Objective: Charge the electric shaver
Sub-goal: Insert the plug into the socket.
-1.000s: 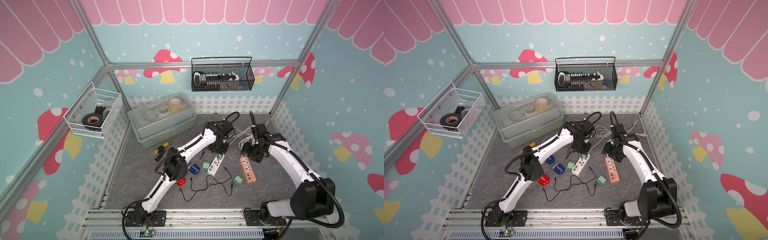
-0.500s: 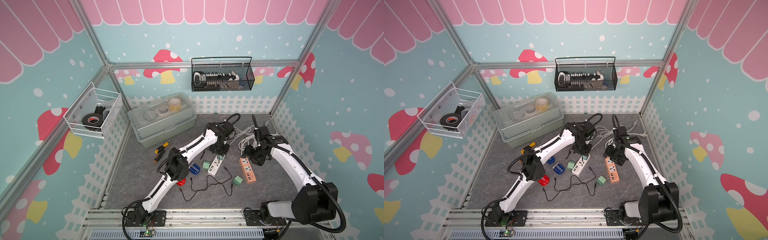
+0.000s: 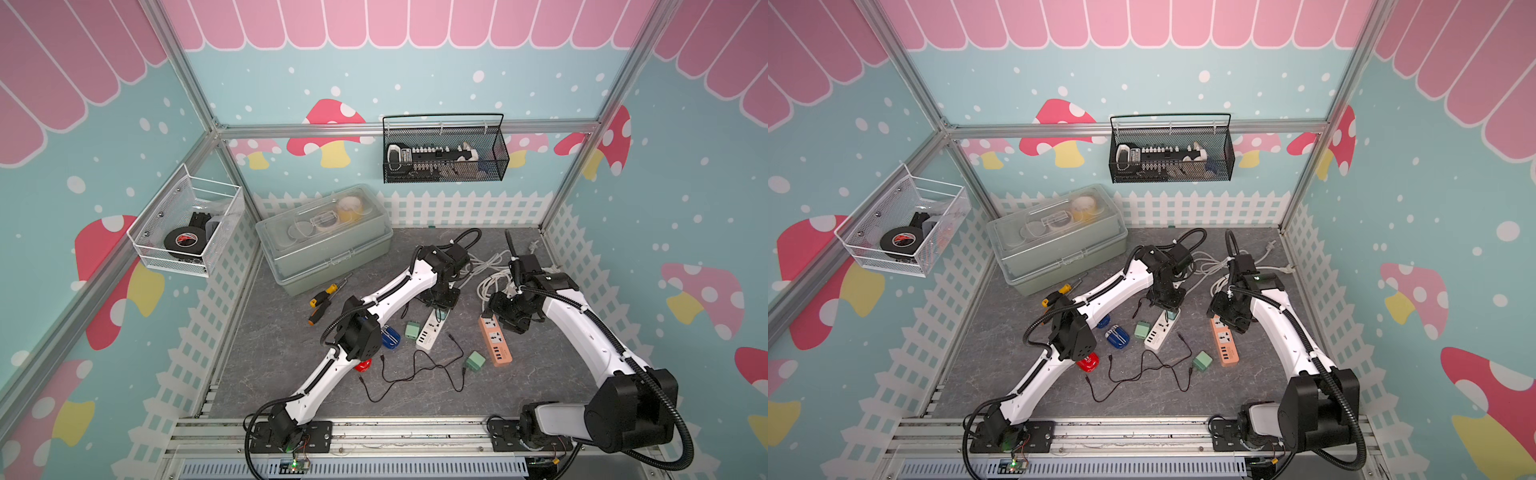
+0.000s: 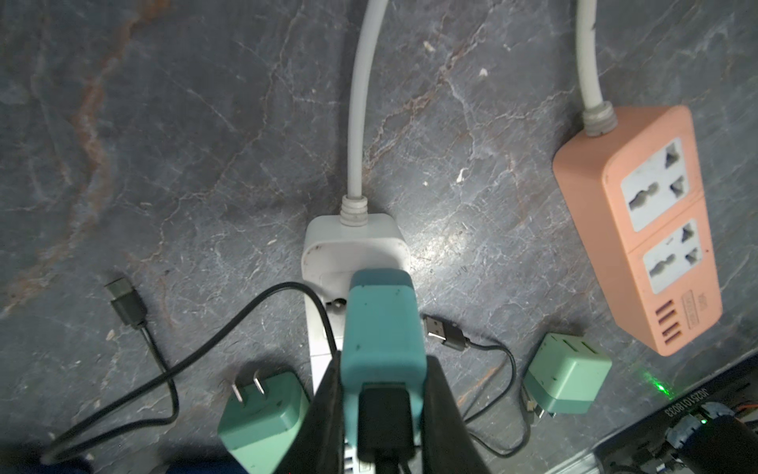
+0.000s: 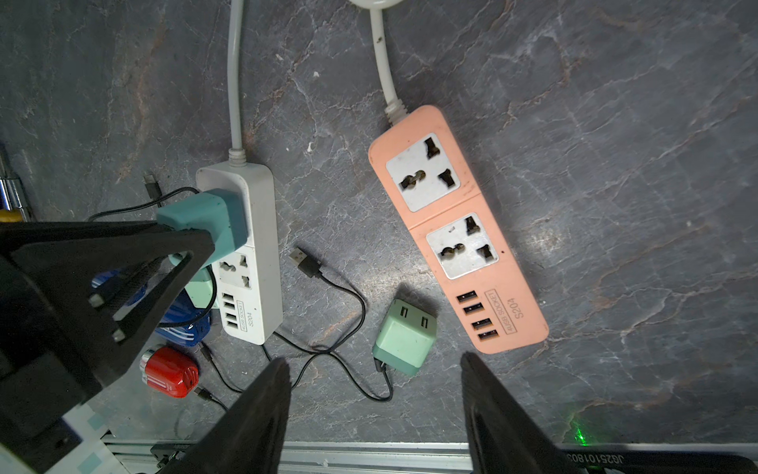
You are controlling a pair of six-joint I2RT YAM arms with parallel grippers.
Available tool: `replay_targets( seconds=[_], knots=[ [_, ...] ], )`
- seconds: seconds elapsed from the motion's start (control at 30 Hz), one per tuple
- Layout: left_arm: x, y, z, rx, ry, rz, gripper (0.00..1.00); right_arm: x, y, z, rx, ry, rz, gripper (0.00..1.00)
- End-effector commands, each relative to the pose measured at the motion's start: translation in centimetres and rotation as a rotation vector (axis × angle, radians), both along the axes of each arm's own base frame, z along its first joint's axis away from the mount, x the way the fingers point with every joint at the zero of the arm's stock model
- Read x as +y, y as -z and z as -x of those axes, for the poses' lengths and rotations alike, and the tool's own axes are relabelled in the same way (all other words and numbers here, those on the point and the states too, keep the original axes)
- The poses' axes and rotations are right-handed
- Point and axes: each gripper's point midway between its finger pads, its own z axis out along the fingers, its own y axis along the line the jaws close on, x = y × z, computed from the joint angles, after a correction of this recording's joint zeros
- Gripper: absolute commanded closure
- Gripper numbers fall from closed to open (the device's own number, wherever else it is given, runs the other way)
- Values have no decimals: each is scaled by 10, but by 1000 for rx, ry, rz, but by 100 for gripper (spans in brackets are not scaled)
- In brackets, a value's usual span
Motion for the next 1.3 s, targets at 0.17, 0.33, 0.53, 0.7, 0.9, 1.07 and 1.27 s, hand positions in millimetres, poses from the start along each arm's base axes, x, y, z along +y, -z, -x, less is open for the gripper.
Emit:
replay_targets(
  seconds=[0.17, 0.33, 0.53, 0.7, 0.9, 1.07, 1.27],
  knots=[
    [17, 31, -13, -38, -22, -119, 100, 0, 5, 15, 23, -26, -8, 34],
    [22, 44, -19, -56, -61, -170, 100, 1, 3, 13, 20, -27, -10, 34],
    [31, 56, -20, -100, -82, -265, 100, -1, 4, 17, 25, -24, -4, 34],
    [39, 71, -14, -64, -71, -310, 100, -2, 1, 15, 15, -25, -1, 34],
    [34, 88, -6, -10, -55, -298, 100, -4, 1, 14, 15, -17, 3, 34],
    [35, 84, -6, -11, -67, -293, 90, -5, -1, 12, 9, -18, 11, 33],
    [20, 25, -17, -93, -108, -170, 61, -8, -6, 9, -3, -13, 24, 32]
  ],
)
